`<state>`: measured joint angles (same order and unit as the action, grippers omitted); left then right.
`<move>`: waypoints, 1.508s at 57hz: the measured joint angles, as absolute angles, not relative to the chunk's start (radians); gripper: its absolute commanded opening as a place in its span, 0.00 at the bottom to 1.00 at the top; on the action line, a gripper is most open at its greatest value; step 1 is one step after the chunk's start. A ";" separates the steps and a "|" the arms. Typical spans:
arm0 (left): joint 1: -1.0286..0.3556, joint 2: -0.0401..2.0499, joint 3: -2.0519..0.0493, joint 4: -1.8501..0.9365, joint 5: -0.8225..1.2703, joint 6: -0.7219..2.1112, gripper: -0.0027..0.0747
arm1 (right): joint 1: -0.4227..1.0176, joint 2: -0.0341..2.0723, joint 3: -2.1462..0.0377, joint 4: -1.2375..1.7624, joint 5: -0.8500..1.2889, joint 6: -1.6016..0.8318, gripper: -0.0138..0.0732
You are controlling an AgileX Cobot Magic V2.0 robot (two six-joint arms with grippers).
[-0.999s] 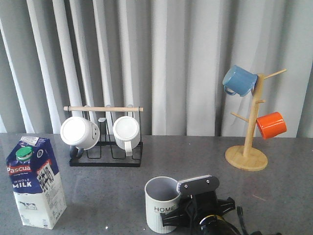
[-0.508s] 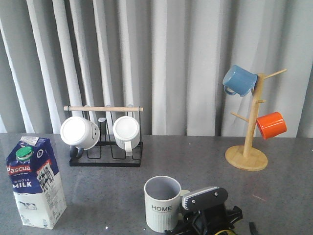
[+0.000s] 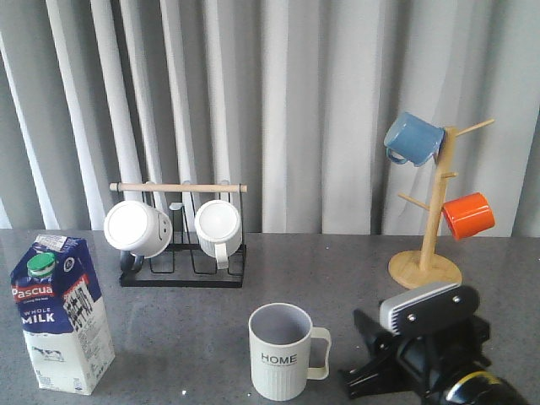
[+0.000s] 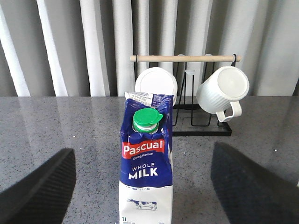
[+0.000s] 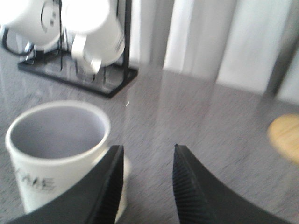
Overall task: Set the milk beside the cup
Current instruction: 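Open the right gripper and withdraw it from the mug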
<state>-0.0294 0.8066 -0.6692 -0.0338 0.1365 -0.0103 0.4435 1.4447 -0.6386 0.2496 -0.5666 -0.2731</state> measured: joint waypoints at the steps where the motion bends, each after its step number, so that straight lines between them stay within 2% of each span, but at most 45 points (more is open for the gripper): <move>1: -0.029 0.807 -0.669 -0.034 0.136 -0.010 0.78 | 0.435 1.429 -0.639 0.241 -0.559 -0.280 0.48; 10: -0.029 0.807 -0.669 -0.034 0.136 -0.010 0.78 | 0.304 1.259 -0.643 0.133 -0.453 -0.298 0.47; 19: -0.029 0.807 -0.669 -0.034 0.136 -0.010 0.78 | 0.139 1.121 -0.713 0.014 -0.248 -0.146 0.43; 24: -0.029 0.807 -0.669 -0.034 0.136 -0.010 0.78 | 0.072 1.049 -0.746 -0.040 -0.173 -0.067 0.32; 29: -0.029 0.807 -0.669 -0.034 0.136 -0.010 0.78 | 0.032 0.980 -0.751 -0.076 -0.129 -0.028 0.14; 43: -0.029 0.807 -0.669 -0.034 0.136 -0.010 0.78 | 0.012 0.905 -0.752 -0.093 -0.047 0.034 0.15; 86: -0.029 0.807 -0.669 -0.034 0.096 -0.010 0.78 | 0.011 0.902 -0.753 -0.101 -0.038 0.042 0.15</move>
